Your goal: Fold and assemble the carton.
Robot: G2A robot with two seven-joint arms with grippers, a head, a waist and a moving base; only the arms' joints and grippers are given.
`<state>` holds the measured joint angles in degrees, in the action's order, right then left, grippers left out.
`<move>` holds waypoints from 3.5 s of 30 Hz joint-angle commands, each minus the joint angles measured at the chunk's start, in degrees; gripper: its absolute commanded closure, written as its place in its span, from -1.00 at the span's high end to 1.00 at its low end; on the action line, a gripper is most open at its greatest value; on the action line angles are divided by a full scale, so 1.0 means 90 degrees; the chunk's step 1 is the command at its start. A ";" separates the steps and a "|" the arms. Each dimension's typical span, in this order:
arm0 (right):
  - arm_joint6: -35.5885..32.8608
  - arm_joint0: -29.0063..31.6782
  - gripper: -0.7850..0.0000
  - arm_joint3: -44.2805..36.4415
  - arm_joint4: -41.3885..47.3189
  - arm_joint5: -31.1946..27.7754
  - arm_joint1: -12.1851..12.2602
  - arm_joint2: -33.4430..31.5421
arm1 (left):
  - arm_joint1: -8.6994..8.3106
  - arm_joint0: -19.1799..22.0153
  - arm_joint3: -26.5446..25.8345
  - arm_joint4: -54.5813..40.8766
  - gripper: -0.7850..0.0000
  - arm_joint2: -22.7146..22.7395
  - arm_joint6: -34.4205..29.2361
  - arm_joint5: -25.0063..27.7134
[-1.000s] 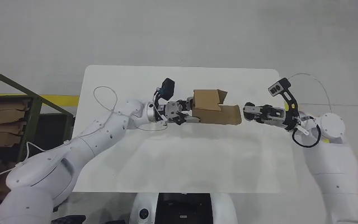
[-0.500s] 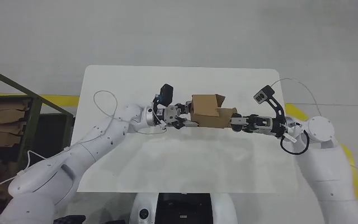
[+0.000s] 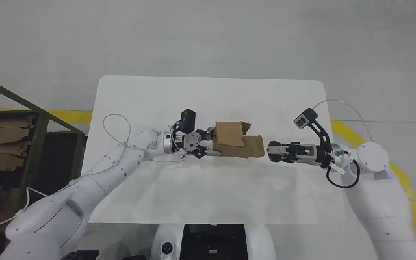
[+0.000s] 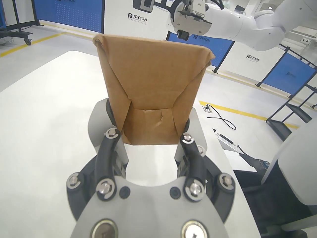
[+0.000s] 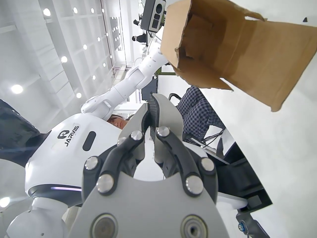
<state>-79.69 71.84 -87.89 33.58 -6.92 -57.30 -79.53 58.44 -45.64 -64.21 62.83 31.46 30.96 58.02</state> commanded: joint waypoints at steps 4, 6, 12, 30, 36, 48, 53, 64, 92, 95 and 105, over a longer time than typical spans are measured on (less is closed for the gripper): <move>-0.0051 -0.0002 -1.00 0.0030 0.0104 -0.0082 0.0007 0.0018 | -0.0058 -0.0162 -0.0455 0.0366 0.04 0.0057 -0.0080 -0.0002; -0.0090 -0.0015 -1.00 0.0043 0.0144 -0.0128 0.0011 0.0009 | -0.0069 -0.0208 -0.0569 0.0470 0.08 0.0033 -0.0163 -0.0002; -0.0839 -0.0034 -1.00 0.0151 0.0065 -0.0133 0.0073 0.0000 | -0.0118 -0.0167 -0.0707 0.0440 0.19 -0.0039 -0.0368 -0.0002; -0.0924 0.0008 -1.00 -0.0033 0.0054 0.0034 0.0368 0.0682 | -0.0238 -0.0149 -0.0787 0.0293 0.36 0.0094 -0.0148 -0.0002; -0.0732 -0.0109 -1.00 -0.0050 0.0056 -0.0007 0.0312 0.1024 | -0.0238 -0.0149 -0.0787 0.0293 -0.12 0.0094 -0.0148 -0.0002; -0.0644 -0.0203 -1.00 0.0586 0.0259 -0.0102 0.0308 0.0983 | -0.0238 -0.0149 -0.0787 0.0293 -0.46 0.0094 -0.0148 -0.0002; -0.0616 -0.0056 -1.00 0.0908 0.0340 0.0021 0.0349 0.0833 | -0.0238 -0.0149 -0.0787 0.0293 -0.48 0.0094 -0.0148 -0.0002; -0.0073 -0.0709 -1.00 0.2040 0.0653 -0.0554 0.0013 0.1762 | -0.0238 -0.0149 -0.0787 0.0293 -0.44 0.0094 -0.0148 -0.0002; -0.0691 -0.1916 -1.00 0.3424 0.2161 -0.1275 -0.1030 0.3202 | -0.0238 -0.0149 -0.0787 0.0293 -0.30 0.0094 -0.0148 -0.0002; -0.0695 -0.1971 -1.00 0.3471 0.2064 -0.1270 -0.1081 0.3229 | -0.0238 -0.0149 -0.0787 0.0293 -0.28 0.0094 -0.0148 -0.0002; -0.0809 -0.2021 -1.00 0.3486 0.2192 -0.1156 -0.1242 0.3220 | -0.0238 -0.0149 -0.0787 0.0293 1.00 0.0094 -0.0148 -0.0002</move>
<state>-86.79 53.62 -56.50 52.96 -17.50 -68.33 -50.45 56.30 -46.97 -71.29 65.47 32.31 29.63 58.00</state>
